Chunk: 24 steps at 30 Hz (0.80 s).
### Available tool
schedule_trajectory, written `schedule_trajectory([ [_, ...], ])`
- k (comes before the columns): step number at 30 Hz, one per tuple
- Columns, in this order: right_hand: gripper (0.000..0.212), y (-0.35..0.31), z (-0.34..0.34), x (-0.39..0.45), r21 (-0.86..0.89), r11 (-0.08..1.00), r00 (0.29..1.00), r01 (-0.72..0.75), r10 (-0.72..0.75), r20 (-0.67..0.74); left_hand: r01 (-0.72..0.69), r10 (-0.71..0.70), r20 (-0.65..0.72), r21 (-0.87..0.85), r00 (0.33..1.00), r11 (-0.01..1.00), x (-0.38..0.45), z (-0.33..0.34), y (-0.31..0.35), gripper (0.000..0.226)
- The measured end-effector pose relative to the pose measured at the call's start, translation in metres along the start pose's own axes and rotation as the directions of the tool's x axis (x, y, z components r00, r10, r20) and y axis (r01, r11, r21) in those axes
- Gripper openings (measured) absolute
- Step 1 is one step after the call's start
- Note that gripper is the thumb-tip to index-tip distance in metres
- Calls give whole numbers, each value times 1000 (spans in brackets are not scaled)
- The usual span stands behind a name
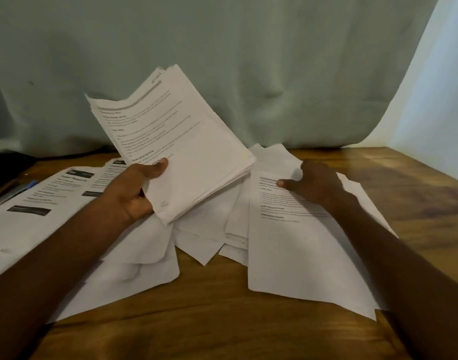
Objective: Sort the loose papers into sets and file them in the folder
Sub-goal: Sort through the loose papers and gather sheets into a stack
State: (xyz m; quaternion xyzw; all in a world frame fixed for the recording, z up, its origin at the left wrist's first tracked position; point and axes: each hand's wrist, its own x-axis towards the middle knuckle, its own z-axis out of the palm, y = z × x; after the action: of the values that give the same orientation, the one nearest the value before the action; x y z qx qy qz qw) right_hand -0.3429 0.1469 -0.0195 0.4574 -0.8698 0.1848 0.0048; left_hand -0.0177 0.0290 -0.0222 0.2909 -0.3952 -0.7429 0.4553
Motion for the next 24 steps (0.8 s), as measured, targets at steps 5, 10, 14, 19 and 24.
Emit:
schedule_trajectory([
  [5, 74, 13, -24, 14, 106, 994, 995, -8, 18, -94, -46, 45, 109, 4, 993, 999, 0, -6, 1, 51],
  [10, 102, 42, -37, 2, -64, 991, 973, -116, 126, 196, 11, -10, 96, -11, 995, 1000, -7, 6, -6, 47],
  [14, 81, 30, -25, 5, 43, 992, 991, -115, 111, 73, 41, -37, 139, -27, 990, 999, -20, 25, -19, 37],
  [19, 34, 30, -23, 14, 427, 893, 983, -144, 179, -43, 47, -46, 163, -4, 986, 999, -26, 30, -19, 31],
  [24, 52, 25, -23, 10, 562, 820, 993, -109, 112, 30, 0, -6, 128, 50, 992, 999, -23, 27, -14, 42],
])
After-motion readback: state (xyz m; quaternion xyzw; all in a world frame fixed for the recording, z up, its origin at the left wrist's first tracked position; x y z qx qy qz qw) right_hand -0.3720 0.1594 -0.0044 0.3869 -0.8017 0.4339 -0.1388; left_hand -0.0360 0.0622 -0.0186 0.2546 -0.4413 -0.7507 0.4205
